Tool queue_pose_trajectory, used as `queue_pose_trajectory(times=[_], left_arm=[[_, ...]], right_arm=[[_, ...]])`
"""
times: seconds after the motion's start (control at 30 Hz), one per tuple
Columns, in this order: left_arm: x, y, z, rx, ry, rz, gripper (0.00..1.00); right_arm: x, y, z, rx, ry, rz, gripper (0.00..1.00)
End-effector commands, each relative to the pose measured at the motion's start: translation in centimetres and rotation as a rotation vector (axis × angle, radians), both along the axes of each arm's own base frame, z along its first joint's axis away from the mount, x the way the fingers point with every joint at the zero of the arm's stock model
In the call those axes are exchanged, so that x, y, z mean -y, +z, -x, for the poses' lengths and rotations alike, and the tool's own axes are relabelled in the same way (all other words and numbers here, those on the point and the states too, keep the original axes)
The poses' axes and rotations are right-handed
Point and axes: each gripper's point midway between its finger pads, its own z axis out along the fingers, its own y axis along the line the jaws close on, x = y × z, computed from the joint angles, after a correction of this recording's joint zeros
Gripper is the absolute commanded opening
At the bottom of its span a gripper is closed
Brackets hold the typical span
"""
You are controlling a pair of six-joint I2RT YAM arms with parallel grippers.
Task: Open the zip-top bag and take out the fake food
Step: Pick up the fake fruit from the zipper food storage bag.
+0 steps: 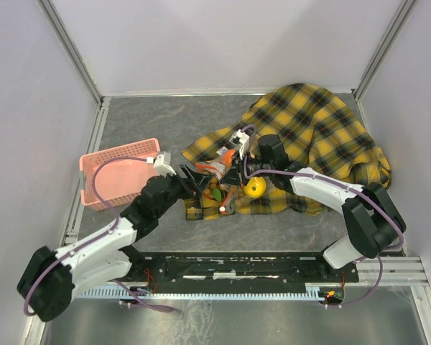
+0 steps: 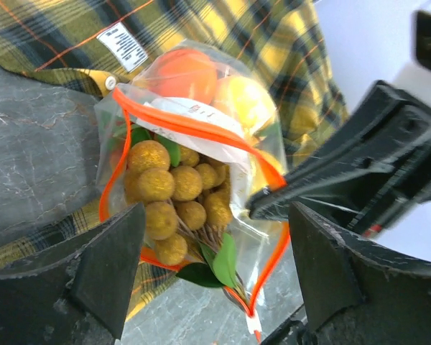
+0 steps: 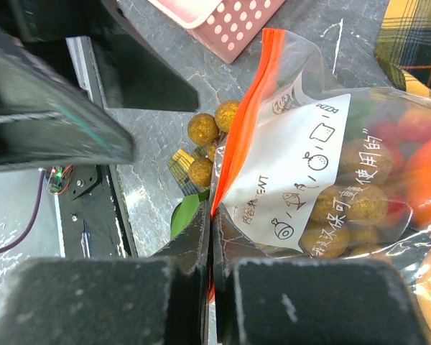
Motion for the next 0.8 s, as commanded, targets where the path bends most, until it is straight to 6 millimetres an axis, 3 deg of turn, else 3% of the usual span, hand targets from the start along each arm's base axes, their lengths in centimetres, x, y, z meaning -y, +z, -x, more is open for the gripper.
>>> queue_pose_trajectory(times=[0.0,0.13,0.27,0.4,0.6,0.77], left_arm=[[-1.2,1.0,1.6,0.066,-0.018,0.012,0.83],[0.0,0.9,4.4,0.028,-0.127,0.163,0.65],[1.4,1.3,5.4,-0.044,-0.173,0.322,0.48],[2.8,1.3,4.9,-0.075,-0.173,0.317,0.47],[4.9,-0.5,3.6,-0.143,-0.159,0.273,0.49],[5.3,-2.0,3.2,-0.171,-0.123,0.24,0.54]], right_arm=[[-0.6,1.1,-0.3,0.033,0.006,-0.03,0.02],[-0.6,0.8,-0.4,0.03,0.006,-0.028,0.02],[-0.6,0.6,-0.3,0.026,0.007,-0.029,0.02],[-0.6,0.6,-0.1,0.029,0.012,-0.031,0.02],[-0.5,0.9,0.0,0.041,0.016,-0.033,0.02],[-0.6,0.9,0.0,0.038,0.022,-0.035,0.02]])
